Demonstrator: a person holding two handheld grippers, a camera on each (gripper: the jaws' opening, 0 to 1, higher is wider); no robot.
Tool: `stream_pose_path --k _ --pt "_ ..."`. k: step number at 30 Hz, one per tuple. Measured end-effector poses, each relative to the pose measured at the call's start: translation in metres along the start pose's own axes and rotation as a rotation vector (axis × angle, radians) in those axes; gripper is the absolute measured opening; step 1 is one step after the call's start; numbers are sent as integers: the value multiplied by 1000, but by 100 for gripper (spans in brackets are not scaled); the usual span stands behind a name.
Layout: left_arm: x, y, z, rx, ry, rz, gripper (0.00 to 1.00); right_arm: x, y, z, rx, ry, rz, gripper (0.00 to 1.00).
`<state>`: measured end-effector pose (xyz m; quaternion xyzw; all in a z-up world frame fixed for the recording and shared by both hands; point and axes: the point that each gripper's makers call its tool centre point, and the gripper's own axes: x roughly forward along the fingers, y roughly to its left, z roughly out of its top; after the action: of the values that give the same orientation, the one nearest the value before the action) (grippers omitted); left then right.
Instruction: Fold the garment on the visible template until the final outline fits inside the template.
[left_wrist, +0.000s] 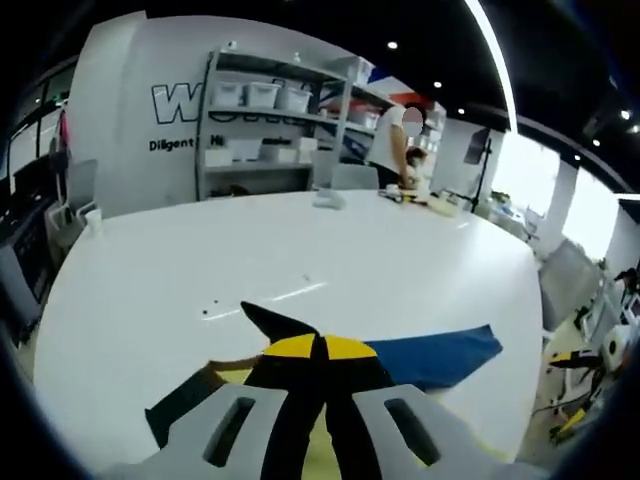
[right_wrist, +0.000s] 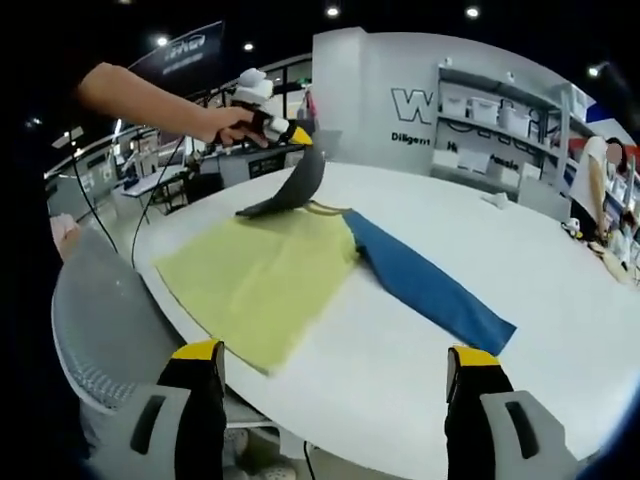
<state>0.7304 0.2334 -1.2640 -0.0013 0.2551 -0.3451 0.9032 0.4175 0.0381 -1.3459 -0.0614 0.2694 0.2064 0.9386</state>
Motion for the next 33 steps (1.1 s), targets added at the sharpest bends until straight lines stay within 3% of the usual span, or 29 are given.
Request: stream_pose_path --k 11,23,33 --pt "29 -23 -26 4 34 -11 0 -4 -3 1 15 -7 -2 92" --pt "56 -44 -63 24 119 -43 0 -18 -18 -20 55 30 -42 92" --pt "69 -60 -98 99 190 -62 0 -32 -19 -35 80 53 -64 92"
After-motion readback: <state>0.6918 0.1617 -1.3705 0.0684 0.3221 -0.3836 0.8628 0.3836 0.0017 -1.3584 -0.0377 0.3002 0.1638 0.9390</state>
